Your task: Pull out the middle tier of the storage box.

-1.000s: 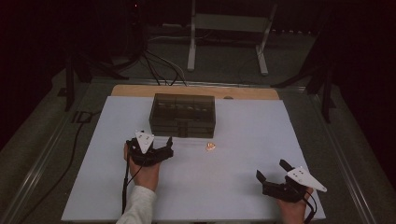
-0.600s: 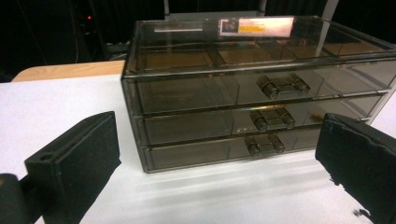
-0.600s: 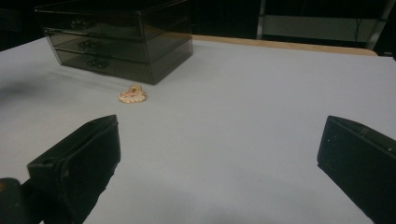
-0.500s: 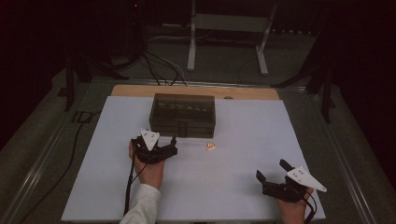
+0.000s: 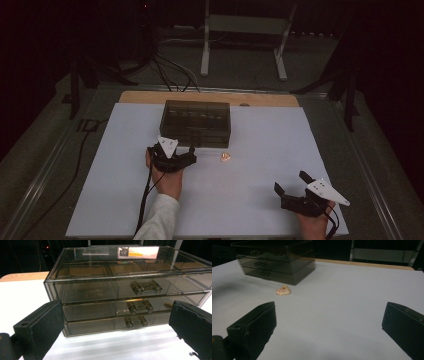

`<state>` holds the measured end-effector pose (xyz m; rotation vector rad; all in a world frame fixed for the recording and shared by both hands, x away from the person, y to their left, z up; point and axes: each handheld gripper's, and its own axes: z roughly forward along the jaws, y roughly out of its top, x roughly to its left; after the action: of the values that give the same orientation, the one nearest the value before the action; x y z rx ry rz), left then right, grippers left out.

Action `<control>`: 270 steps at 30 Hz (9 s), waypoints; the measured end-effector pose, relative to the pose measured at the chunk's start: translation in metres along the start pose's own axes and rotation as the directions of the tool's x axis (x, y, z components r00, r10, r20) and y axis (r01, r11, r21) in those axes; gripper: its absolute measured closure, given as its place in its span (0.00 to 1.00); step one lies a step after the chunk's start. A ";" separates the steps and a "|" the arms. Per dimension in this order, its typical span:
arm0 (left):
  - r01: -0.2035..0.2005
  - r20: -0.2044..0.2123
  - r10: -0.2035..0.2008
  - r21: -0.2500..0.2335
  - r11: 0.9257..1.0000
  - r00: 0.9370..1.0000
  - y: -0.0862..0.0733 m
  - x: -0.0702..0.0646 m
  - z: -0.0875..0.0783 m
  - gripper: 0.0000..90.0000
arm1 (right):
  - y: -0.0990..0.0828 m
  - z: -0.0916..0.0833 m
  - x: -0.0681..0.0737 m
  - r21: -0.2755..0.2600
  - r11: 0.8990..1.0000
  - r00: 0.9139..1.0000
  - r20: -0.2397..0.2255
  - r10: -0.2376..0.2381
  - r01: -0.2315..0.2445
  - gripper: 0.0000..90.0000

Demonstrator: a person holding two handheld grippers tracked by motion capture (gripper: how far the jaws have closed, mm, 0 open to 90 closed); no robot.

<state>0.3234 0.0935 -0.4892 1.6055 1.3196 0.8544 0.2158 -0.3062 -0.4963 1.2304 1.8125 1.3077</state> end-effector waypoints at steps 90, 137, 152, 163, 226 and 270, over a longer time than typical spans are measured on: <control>0.083 -0.178 -0.070 0.067 0.994 0.982 -0.015 -0.065 0.049 0.63 | 0.000 -0.002 0.000 0.005 1.000 1.000 0.012 0.002 -0.002 0.00; -0.045 0.263 -0.015 0.218 0.975 0.965 -0.004 0.000 0.010 0.01 | -0.001 -0.001 -0.001 0.010 1.000 1.000 0.016 -0.001 0.000 0.00; -0.194 0.500 0.039 0.261 0.945 0.865 0.017 0.023 0.010 0.03 | -0.001 0.000 -0.001 0.013 1.000 1.000 0.013 0.006 -0.006 0.00; -0.330 0.556 0.159 0.223 0.917 0.816 0.046 0.028 0.017 0.03 | -0.001 0.000 0.000 0.015 1.000 1.000 0.015 0.004 -0.004 0.00; -0.550 0.604 0.309 0.264 0.792 0.735 0.041 0.009 0.069 0.59 | -0.001 -0.001 -0.002 0.013 1.000 1.000 0.013 0.012 -0.012 0.00; -0.576 0.613 0.322 0.273 0.771 0.721 0.036 0.003 0.046 0.63 | -0.001 -0.001 -0.003 0.012 1.000 1.000 0.014 0.013 -0.013 0.00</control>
<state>0.3794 0.0848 -0.4737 2.3999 0.7252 0.3079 0.2154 -0.3091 -0.4969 1.2566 1.8084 1.2939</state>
